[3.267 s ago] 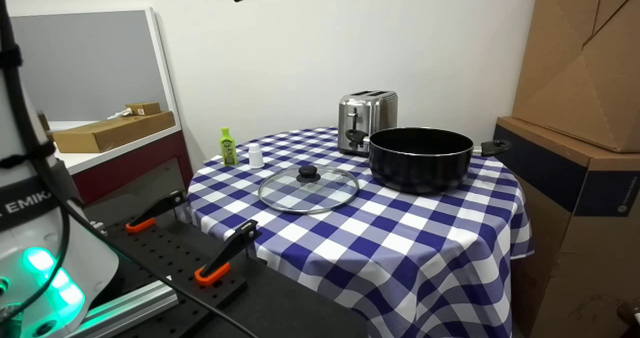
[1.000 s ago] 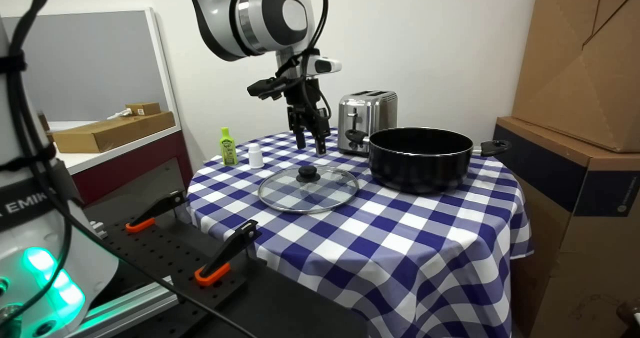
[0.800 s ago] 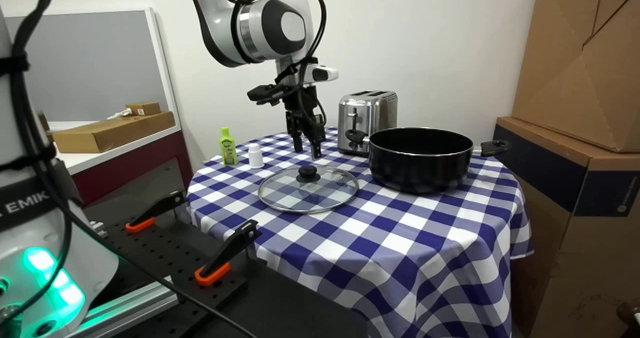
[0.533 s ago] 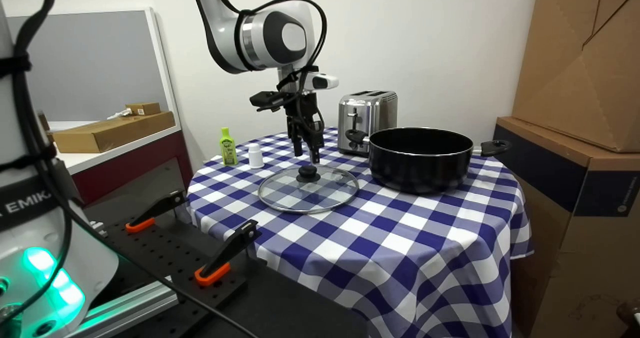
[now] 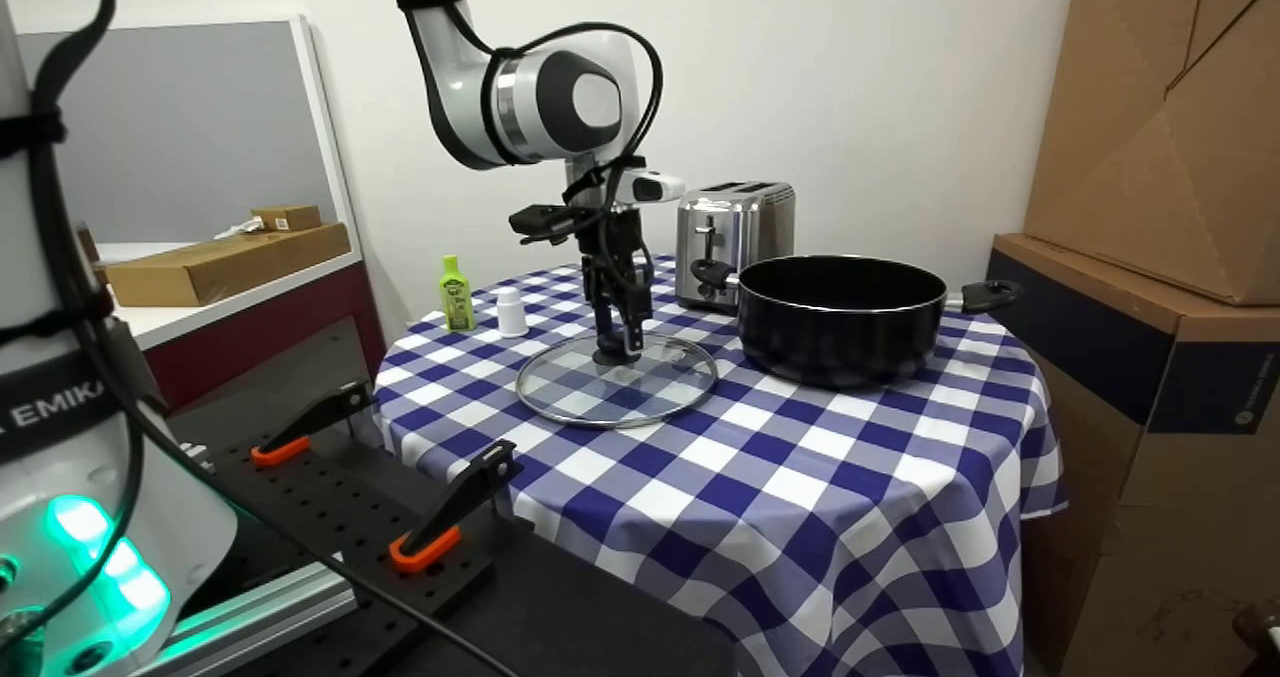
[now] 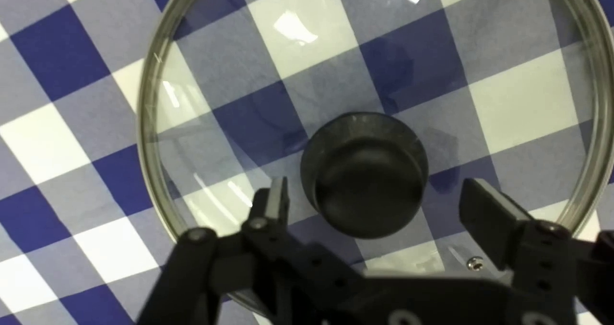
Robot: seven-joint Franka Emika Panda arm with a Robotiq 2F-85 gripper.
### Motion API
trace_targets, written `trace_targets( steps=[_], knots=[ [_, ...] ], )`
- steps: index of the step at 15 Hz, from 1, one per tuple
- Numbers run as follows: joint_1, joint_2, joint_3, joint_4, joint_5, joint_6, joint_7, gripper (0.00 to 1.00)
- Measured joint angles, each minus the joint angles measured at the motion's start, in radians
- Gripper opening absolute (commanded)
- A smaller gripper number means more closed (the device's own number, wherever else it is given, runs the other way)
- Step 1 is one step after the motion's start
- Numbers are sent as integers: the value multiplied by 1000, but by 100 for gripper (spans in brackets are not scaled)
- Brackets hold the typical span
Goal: Pick up the lid from the table and put it on the pot
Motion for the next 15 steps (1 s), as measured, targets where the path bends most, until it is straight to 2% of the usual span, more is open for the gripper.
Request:
trace_targets(
  steps=[3,4,8,12,15],
  knots=[
    [12,4,-7,1,0,-1,-1,35],
    [15,4,-10,1,0,-1,-1,32],
    [17,-13,-14,1,13,-2,-21,25],
    [15,-48,-2,-11,60,-27,-63,25],
    [8,-132,23,-27,111,-101,-119,25]
  ],
)
